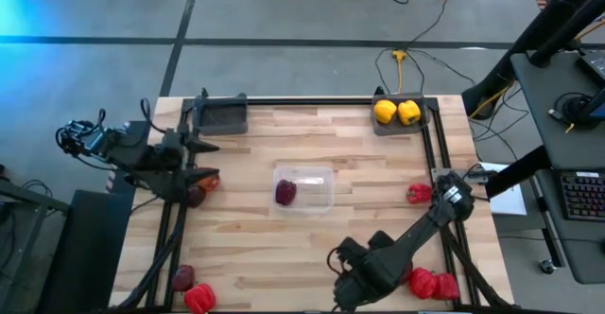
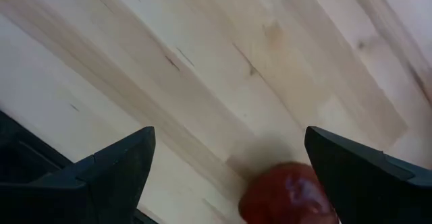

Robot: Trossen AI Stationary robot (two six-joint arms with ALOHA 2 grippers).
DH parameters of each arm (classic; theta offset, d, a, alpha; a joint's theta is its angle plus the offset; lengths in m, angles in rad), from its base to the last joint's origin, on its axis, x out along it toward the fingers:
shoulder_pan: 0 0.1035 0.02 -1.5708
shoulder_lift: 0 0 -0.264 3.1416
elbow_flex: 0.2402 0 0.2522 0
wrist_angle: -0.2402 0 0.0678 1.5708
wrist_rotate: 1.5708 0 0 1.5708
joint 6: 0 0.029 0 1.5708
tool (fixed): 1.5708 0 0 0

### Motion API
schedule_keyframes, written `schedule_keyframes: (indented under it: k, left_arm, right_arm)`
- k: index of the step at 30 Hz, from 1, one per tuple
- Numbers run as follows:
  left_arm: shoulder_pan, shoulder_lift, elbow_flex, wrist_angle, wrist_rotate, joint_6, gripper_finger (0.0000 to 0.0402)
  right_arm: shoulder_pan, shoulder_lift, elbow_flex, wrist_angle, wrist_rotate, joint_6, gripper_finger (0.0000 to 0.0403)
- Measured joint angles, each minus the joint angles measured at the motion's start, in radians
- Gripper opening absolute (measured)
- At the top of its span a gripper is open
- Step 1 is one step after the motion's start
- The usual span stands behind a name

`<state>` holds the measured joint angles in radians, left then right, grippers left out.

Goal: Sort produce into baskets
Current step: Put the red apple into the transparent bin

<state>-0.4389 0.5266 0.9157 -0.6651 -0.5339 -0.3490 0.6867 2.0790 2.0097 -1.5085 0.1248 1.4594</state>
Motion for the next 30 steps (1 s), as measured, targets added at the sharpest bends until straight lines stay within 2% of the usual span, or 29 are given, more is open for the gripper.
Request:
schedule_keyframes:
  k: [11, 16, 25, 30]
  left_arm:
    - [0.000, -0.017, 0.000, -0.001, 0.001, 0.001, 0.0294]
    - [0.000, -0.016, 0.000, -0.001, 0.001, 0.000, 0.0294]
    - [0.000, -0.016, 0.000, -0.002, 0.002, -0.004, 0.0294]
    - [0.000, -0.019, 0.000, -0.007, 0.006, -0.011, 0.0294]
  right_arm:
    - [0.059, 0.000, -0.053, 0.013, -0.021, 0.116, 0.0373]
    - [0.064, 0.000, -0.102, 0.087, -0.064, 0.166, 0.0373]
    - [0.062, -0.080, -0.299, 0.241, -0.147, 0.314, 0.0373]
    - [0.037, -0.160, -0.437, 0.321, -0.253, 0.504, 0.0373]
